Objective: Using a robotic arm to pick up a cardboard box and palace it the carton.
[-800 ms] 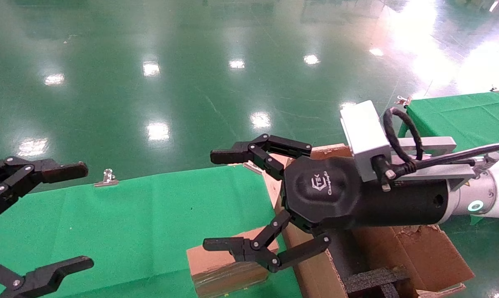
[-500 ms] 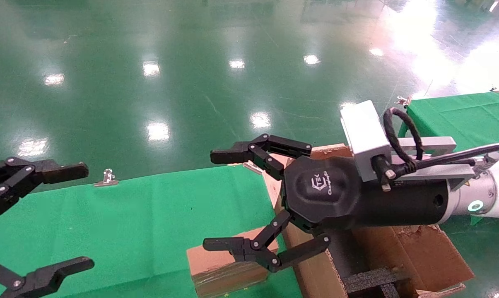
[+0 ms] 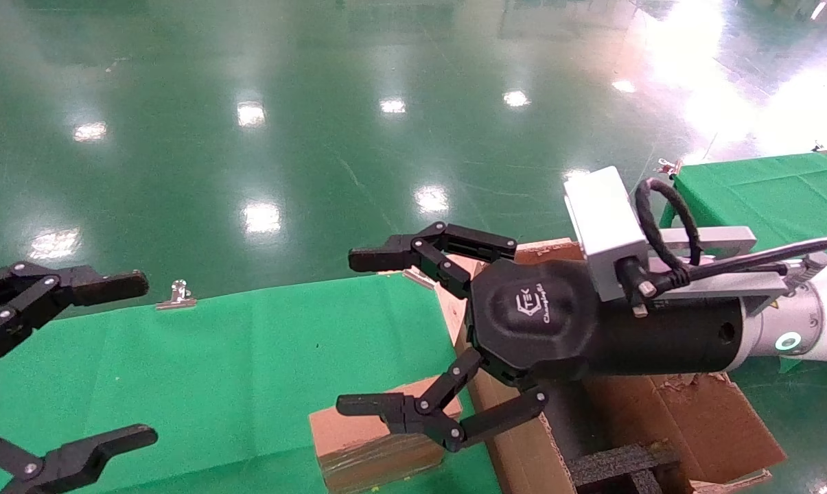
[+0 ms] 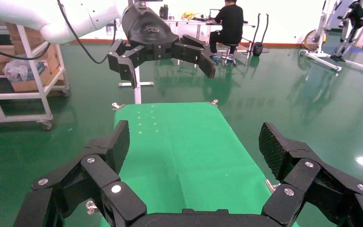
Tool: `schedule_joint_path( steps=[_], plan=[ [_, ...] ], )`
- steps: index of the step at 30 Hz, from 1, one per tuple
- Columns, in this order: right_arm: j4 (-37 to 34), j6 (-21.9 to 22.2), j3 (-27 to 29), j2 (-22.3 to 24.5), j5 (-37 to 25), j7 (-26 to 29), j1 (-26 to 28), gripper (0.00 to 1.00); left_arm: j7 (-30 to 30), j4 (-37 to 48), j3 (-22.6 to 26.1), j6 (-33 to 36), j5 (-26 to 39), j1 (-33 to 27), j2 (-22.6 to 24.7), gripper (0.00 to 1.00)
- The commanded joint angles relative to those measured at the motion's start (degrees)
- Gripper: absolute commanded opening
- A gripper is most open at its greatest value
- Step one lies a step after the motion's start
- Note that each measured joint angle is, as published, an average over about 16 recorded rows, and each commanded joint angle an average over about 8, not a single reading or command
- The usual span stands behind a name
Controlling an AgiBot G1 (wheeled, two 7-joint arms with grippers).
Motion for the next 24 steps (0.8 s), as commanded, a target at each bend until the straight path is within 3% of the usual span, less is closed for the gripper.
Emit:
schedule_joint_path(
  steps=[1,12,24],
  plan=[
    [0.0,0.1,0.1,0.0,0.2,-0.1,-0.1,1.0,0.0,0.0,0.0,0.0,0.0,0.0,0.0,0.0],
    [-0.9,-1.0,-7.9,-3.1,-16.0,2.1,6.7,1.0,0.0,0.0,0.1,0.0,0.0,0.0,0.0,0.0],
    [-4.5,-3.5,-17.0,-10.7,-32.7,0.7,14.6,1.0,0.1,0.0,0.1,0.0,-0.1,0.0,0.0,0.0]
  ],
)
